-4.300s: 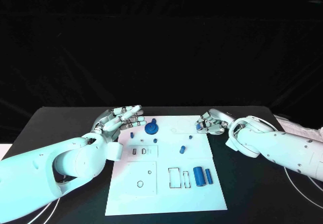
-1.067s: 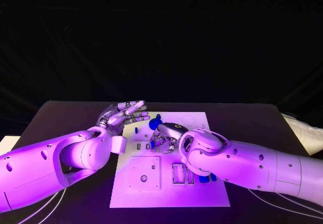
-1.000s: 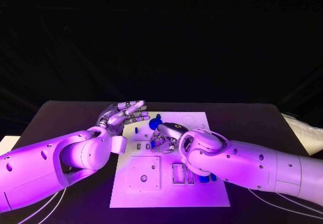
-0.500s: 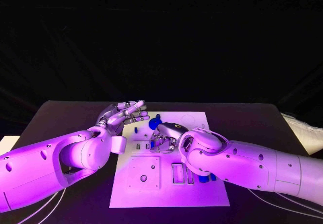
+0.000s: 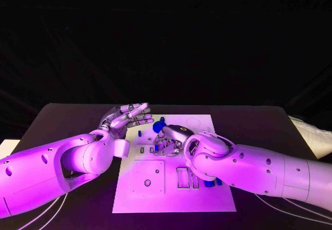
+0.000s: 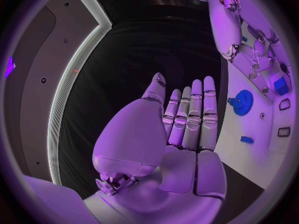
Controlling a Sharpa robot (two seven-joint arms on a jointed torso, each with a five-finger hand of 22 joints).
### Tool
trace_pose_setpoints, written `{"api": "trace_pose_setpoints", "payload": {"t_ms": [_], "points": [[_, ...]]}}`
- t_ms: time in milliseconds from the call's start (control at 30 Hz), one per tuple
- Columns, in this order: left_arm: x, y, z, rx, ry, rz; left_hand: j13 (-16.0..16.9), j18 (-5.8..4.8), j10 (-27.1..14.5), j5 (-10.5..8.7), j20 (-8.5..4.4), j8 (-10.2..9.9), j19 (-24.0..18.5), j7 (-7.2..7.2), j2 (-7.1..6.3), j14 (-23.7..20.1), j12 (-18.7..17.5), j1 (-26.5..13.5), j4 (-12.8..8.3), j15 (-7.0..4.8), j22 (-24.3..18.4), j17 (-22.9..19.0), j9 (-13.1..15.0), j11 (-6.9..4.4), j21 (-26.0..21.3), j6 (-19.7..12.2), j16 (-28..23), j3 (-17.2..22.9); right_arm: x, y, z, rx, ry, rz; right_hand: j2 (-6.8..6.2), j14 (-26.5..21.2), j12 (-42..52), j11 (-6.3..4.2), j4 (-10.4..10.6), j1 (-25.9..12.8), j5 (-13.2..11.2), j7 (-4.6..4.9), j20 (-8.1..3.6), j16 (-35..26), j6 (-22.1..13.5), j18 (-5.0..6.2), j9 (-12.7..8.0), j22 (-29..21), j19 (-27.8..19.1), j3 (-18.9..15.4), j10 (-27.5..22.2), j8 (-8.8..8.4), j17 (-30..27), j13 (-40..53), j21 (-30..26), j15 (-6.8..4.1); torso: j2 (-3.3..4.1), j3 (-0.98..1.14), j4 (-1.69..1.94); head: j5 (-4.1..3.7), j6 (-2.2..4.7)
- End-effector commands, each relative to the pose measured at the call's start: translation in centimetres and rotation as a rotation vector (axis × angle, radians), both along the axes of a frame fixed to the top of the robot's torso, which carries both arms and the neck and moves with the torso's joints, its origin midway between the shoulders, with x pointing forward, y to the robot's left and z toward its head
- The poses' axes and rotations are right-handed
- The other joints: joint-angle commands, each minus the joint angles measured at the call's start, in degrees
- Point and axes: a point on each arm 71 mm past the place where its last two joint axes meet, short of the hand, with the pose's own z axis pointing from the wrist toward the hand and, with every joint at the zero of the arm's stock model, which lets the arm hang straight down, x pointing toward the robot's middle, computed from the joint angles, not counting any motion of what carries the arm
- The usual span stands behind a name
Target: Assemble the parts on the task board
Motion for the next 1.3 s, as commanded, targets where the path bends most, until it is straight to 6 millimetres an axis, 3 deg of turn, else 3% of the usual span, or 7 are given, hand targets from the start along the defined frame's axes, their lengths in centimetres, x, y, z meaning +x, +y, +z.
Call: {"api": "trace_pose_setpoints", "payload": {"t_ms": [33, 567, 700, 767, 967, 1067, 1300], "points": [[0.0, -0.2, 0.1, -0.014, -0.006, -0.019, -0.07, 0.56, -0.05, -0.04, 0.04, -0.18, -0.04, 0.37, 0.21, 0.1, -0.19, 0.28, -0.27, -0.1, -0.08, 0.09, -0.06, 0.03, -0.35, -0.07, -0.22, 0.07, -0.2, 0.0, 0.4, 0.044, -0.034, -0.005, -0.44, 2.31, -0.34, -0.06, 0.21, -0.39, 0.58, 0.09, 0.06, -0.4, -0.62, 0.3, -0.04, -0.09, -0.35, -0.94, -0.49, -0.13, -0.09, -0.16, -0.3, 0.28, -0.03, -0.02, 0.03, 0.01, -0.05], [0.3, 0.2, -0.6, 0.103, 0.037, -0.065, 0.88, 0.62, 5.26, 0.05, -4.09, 0.26, 12.22, -0.68, 0.99, 14.16, 1.53, -1.77, -1.18, -4.17, 5.88, 8.91, 0.13, -2.43, 10.55, 0.95, 11.55, -1.36, -2.3, -3.6, 3.6, 0.234, -0.087, 0.152, -0.13, 2.15, -0.27, 0.33, 2.4, 1.51, 2.62, 0.5, 0.41, -1.14, -2.64, 0.42, -0.1, -0.76, -0.6, -8.42, -1.55, 0.14, -0.74, -1.0, -0.83, 0.63, -0.24, 0.08, -0.06, 0.34, -0.08], [0.6, 0.3, -1.3, 0.279, 0.085, -0.173, 4.26, -0.14, 12.96, 0.26, -7.15, 1.46, 18.27, -2.58, 4.07, 21.72, 6.86, -1.58, -0.12, -6.98, 16.17, 36.14, 0.52, -5.46, 23.4, 3.08, 42.4, 0.38, -1.8, -7.1, 5.5, 0.362, 0.005, 0.137, 3.52, -0.27, -2.17, 0.13, 0.56, 6.79, -1.48, 0.47, 0.24, -7.03, -2.11, 2.0, 0.0, -8.86, -5.49, -6.44, -2.58, 0.54, -8.65, -2.76, -5.0, 0.41, -0.87, 0.23, -0.36, 0.34, -0.38], [0.9, 0.2, -1.3, 0.398, 0.082, -0.245, 8.4, -2.07, 15.39, 0.46, -8.29, 2.58, 20.94, -3.34, 3.58, 23.22, 12.38, -1.89, -0.01, -7.88, 31.92, 54.13, 0.87, -6.89, 37.75, 3.72, 60.89, 0.51, -1.4, -8.8, 6.3, 0.445, 0.054, 0.1, 4.59, -2.18, -5.15, 0.27, -0.32, 8.52, -2.68, 0.69, 0.23, -11.92, -2.28, 2.95, -0.06, -14.31, -8.67, -5.55, -3.85, 0.47, -14.38, -5.23, -8.31, 0.49, -1.13, 0.33, -0.55, 0.39, -0.34], [1.8, 0.2, -1.0, 0.828, 0.068, -0.383, 26.24, -5.39, 16.89, -0.26, -9.45, 6.86, 24.09, -5.61, -0.05, 26.08, 32.68, -8.05, 3.95, -9.46, 57.42, 75.06, 2.8, -8.15, 58.91, 6.26, 80.75, -5.14, 0.0, -13.2, 7.9, 0.635, 0.165, -0.012, 6.36, -10.86, -19.71, 1.68, -2.43, 10.52, -2.76, 1.77, 0.99, -39.7, -3.23, 5.76, -0.16, -35.78, -19.39, -1.68, -7.93, 0.06, -38.71, -16.59, -26.35, 1.49, -2.01, 0.7, -1.08, 0.84, -0.78], [2.3, 0.1, -0.7, 1.016, 0.084, -0.416, 43.75, -6.35, 16.29, 0.12, -10.3, 9.95, 25.29, -6.6, 0.53, 26.41, 49.38, -8.11, 5.31, -9.62, 65.31, 76.47, 5.04, -8.5, 65.06, 5.94, 81.98, -5.85, 0.6, -14.9, 8.2, 0.69, 0.19, -0.043, 6.61, -19.04, -30.08, 3.04, -3.19, 10.85, -2.73, 2.98, 2.45, -52.07, -2.61, 5.28, -0.12, -40.52, -24.93, 2.81, -9.05, 0.11, -44.67, -25.43, -34.85, 3.9, -2.38, 0.91, -1.25, 1.23, -0.89], [3.4, -0.7, -0.2, 1.317, 0.104, -0.452, 55.16, -7.27, 16.95, 0.0, -9.69, 15.55, 26.15, -6.77, 2.33, 26.41, 59.75, -10.31, 9.48, -10.09, 70.63, 76.47, 9.28, -8.77, 68.78, 3.17, 81.98, -7.17, 1.7, -17.0, 8.3, 0.763, 0.223, -0.07, 4.24, -15.18, -41.28, 3.57, -4.21, 8.31, -2.58, 3.6, 4.23, -65.12, -0.93, 5.73, -0.09, -47.03, -21.66, 8.19, -2.91, 0.06, -54.78, -39.17, -43.71, 5.04, -2.85, 1.25, -1.42, 1.51, -1.31]]}}
